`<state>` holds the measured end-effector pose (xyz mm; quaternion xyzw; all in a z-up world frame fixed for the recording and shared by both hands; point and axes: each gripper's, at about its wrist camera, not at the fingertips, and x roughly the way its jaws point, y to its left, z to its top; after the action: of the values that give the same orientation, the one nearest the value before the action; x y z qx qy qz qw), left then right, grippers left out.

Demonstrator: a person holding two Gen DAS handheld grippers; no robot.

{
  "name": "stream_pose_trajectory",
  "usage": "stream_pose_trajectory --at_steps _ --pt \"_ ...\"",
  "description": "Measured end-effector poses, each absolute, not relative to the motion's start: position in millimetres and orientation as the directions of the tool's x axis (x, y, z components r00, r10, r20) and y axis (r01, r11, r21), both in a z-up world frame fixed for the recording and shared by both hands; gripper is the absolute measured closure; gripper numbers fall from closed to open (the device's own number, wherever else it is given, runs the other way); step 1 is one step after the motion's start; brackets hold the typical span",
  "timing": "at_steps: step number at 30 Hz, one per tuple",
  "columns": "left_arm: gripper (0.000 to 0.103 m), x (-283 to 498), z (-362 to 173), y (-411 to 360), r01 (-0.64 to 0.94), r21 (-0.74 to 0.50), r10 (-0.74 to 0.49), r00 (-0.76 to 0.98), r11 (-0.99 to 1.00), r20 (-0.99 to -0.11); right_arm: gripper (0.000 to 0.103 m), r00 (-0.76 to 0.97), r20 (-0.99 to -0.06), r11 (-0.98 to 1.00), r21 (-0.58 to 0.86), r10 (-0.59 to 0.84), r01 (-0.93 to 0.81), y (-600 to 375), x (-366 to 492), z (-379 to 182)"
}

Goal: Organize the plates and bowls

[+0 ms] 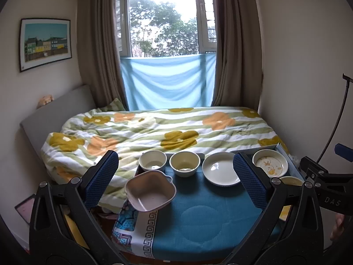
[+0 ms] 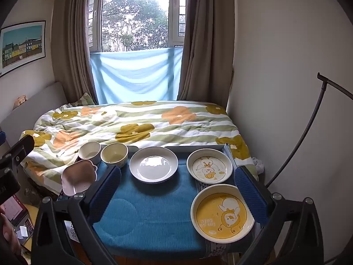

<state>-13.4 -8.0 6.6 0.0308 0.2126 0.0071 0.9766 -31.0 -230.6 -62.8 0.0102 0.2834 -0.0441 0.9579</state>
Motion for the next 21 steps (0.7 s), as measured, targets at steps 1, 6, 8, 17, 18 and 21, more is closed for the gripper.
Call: stream_pose_trajectory --at_steps 1,6,8,17,18,21 --pt "0.0 -13.8 6.7 -8.7 0.0 0.065 0.027 0.91 0.998 -0.414 0.0 0.837 -0.542 0.996 -0.005 -0.079 0.09 -228.5 -33.0 -60.9" --pt "0.0 -14.1 6.2 -9.9 -0.001 0.066 0.028 0.91 0.998 -0.414 0.0 0.838 -0.541 0.996 -0.002 -0.076 0.089 -227.4 -33.8 -59.8" --pt "0.0 -14.9 6.3 -10.7 0.004 0.065 0.023 0.91 0.998 -0.414 0.0 0.838 -0.541 0.996 -0.001 -0.073 0.086 -226.3 -35.8 -59.0" --pt "0.0 -17.7 5.7 -15.8 0.006 0.065 0.021 0.91 0.998 -0.413 0.0 0.839 -0.538 0.996 0.0 -0.076 0.09 -226.4 -35.7 -59.6" --pt "0.0 -17.8 5.6 -15.7 0.007 0.065 0.021 0.91 0.998 -0.414 0.0 0.84 -0.538 0.996 0.0 -0.076 0.09 -226.1 -36.0 -59.5" --pt "0.0 -18.4 5.0 -16.4 0.009 0.063 0.018 0.91 0.998 -0.415 0.0 0.841 -0.537 0.996 0.0 -0.072 0.086 -223.7 -40.5 -54.0"
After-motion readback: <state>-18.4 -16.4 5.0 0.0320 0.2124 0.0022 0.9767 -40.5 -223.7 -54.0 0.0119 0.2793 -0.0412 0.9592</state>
